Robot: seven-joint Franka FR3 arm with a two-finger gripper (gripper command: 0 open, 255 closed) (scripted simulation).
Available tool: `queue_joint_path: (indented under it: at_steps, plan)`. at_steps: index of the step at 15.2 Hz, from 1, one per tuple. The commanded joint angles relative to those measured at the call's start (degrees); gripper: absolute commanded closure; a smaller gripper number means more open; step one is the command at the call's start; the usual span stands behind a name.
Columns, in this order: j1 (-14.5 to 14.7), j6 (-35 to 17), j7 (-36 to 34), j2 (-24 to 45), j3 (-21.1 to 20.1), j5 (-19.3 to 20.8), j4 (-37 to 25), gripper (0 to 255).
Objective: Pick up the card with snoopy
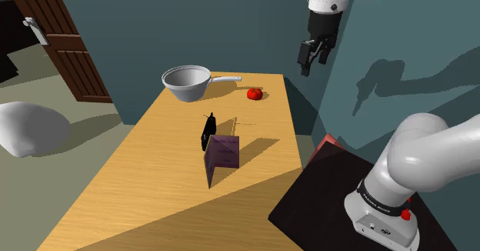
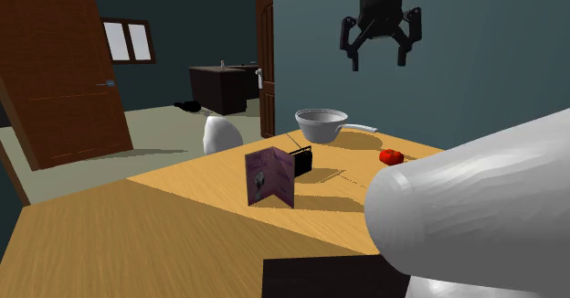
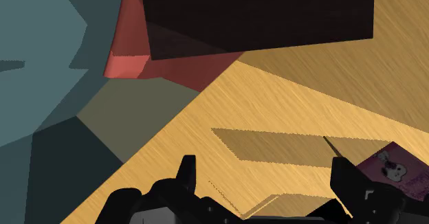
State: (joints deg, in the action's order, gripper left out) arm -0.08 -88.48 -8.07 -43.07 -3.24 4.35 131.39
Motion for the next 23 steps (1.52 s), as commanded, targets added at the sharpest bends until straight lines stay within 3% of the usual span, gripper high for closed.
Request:
queue_joint_path:
  at_steps: [1, 12, 23]
  plan:
    - [0.0, 0.0, 0.0, 0.0, 0.0, 0.0, 0.0, 0]
    - [5.6, -23.0, 10.3, 13.0, 1.1, -2.0, 7.1, 0]
    - [11.2, -43.1, 21.6, 31.6, 0.4, -5.4, 5.9, 0]
